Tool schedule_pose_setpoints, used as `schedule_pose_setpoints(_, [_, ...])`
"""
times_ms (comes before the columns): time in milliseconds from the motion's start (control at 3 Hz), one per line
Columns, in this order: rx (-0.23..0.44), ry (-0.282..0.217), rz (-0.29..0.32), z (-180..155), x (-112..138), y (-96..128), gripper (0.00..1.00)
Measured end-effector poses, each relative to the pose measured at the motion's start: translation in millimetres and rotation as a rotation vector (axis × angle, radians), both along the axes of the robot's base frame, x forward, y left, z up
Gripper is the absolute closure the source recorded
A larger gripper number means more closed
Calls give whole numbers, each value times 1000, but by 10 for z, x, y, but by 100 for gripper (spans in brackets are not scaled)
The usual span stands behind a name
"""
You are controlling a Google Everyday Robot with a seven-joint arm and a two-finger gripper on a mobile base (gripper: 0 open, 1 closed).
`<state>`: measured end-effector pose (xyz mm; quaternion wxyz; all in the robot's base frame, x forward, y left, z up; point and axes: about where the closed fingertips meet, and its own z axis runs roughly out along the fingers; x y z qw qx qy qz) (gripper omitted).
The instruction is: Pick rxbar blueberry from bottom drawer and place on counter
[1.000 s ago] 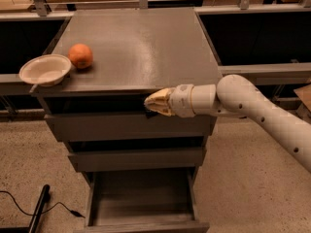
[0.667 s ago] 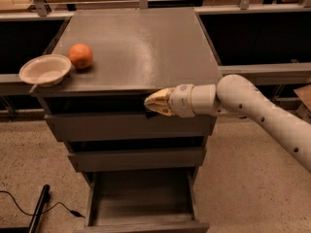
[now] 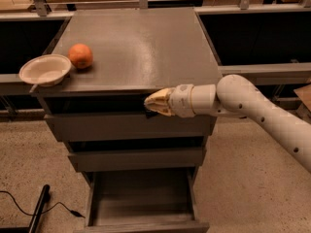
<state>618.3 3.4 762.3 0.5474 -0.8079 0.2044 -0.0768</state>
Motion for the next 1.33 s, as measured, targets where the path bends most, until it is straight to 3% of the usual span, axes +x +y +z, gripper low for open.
schedule_pose_setpoints(333, [0,0,0,0,0,0,100])
schedule_pose_setpoints(1333, [0,0,0,0,0,0,100])
